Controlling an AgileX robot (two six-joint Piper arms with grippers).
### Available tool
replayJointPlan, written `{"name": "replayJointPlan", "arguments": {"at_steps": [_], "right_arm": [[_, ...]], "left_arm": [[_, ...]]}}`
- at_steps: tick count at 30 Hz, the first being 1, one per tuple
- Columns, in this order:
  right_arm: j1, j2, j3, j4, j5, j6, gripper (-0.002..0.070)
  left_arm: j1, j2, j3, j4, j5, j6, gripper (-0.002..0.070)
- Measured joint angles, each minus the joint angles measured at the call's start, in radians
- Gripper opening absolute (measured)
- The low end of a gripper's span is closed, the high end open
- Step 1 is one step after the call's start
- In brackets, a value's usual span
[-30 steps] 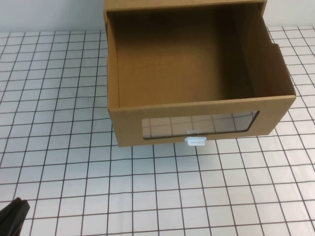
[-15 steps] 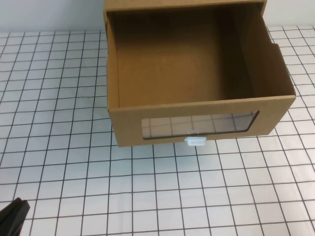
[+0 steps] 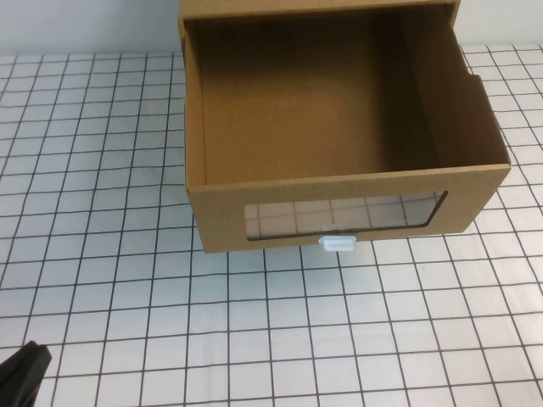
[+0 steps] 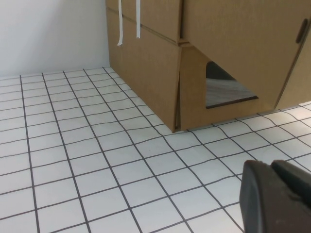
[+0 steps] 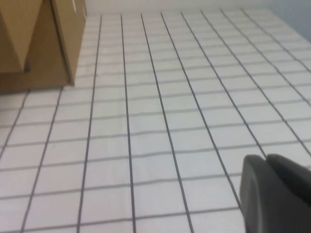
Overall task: Open the shoe box
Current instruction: 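Pull the top drawer of the cardboard box fully open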
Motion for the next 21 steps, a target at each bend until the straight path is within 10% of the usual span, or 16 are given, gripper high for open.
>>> {"name": "replayJointPlan", "arguments": {"at_steps": [21], "right_arm": [[0.0, 0.0, 0.0, 0.013, 0.064, 0.0, -0.0014]], "left_arm": [[0.0, 0.0, 0.0, 0.0, 0.002, -0.001, -0.0005]]}}
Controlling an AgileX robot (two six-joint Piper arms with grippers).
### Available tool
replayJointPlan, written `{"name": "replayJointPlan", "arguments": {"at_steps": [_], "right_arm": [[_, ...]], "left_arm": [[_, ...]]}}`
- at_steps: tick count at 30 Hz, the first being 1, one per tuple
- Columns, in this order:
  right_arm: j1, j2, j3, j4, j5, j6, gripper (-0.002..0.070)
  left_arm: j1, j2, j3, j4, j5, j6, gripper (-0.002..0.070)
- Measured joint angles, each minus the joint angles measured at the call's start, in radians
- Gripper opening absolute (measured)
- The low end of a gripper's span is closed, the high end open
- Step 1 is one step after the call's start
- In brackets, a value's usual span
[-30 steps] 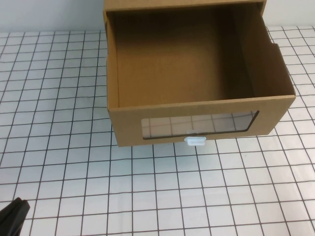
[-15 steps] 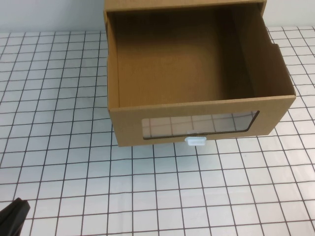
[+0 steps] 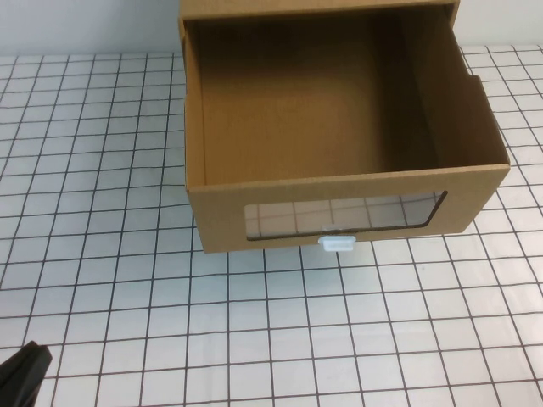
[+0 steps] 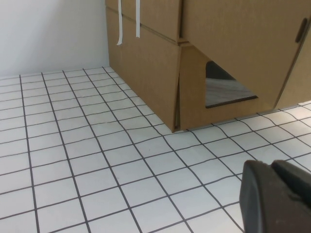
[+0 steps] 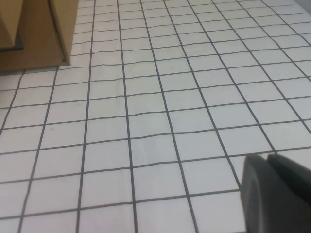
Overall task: Open the shoe box
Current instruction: 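Pull the top drawer of the cardboard box fully open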
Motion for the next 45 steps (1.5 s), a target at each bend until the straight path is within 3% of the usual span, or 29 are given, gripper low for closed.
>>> {"name": "replayJointPlan", "arguments": {"at_steps": [9, 14, 19, 23, 27, 37, 45], "right_arm": [[0.0, 0.0, 0.0, 0.002, 0.0, 0.0, -0.0013], [0.0, 0.0, 0.0, 0.002, 0.0, 0.0, -0.0013], [0.0, 0.0, 0.0, 0.002, 0.0, 0.0, -0.0013], [0.0, 0.0, 0.0, 0.002, 0.002, 0.0, -0.0013], [0.0, 0.0, 0.0, 0.002, 0.002, 0.0, -0.0013], [0.0, 0.0, 0.0, 0.002, 0.004, 0.0, -0.0013], [0.0, 0.0, 0.0, 0.002, 0.004, 0.0, -0.0014]], "left_arm": [[0.0, 0.0, 0.0, 0.012, 0.0, 0.0, -0.0005], [0.01, 0.0, 0.0, 0.097, -0.01, -0.017, -0.0005], [0.15, -0.037, 0.0, 0.197, -0.036, -0.114, -0.0005], [0.29, -0.06, 0.0, 0.215, -0.023, -0.137, -0.0005], [0.37, -0.061, 0.0, 0.215, 0.015, -0.138, -0.0005], [0.383, -0.061, 0.0, 0.215, 0.259, -0.111, -0.0005], [0.383, -0.061, 0.0, 0.215, 0.276, -0.106, -0.0005]]}}
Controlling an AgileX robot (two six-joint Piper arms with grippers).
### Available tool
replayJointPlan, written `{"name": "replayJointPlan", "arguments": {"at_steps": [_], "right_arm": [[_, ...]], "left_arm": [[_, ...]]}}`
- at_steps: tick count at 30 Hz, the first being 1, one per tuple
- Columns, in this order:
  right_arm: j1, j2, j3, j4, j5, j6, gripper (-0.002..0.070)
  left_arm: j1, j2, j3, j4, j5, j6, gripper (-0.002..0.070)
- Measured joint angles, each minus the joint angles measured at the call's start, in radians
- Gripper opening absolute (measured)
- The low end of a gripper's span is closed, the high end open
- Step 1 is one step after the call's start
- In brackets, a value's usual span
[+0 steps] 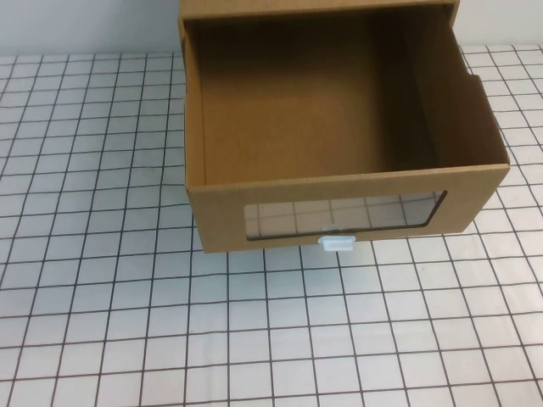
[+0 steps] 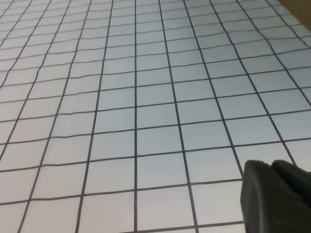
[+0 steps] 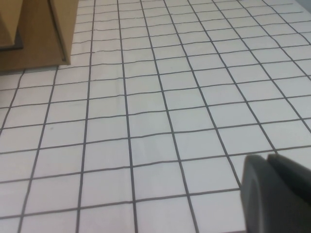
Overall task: Open the shoe box
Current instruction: 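Pull the top drawer of the cardboard box fully open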
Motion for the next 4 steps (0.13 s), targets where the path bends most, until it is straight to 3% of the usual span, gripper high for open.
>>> {"name": "replayJointPlan", "arguments": {"at_steps": [4], "right_arm": [[0.0, 0.0, 0.0, 0.0, 0.0, 0.0, -0.0014]], "left_arm": [[0.0, 0.0, 0.0, 0.0, 0.0, 0.001, -0.0005]]}}
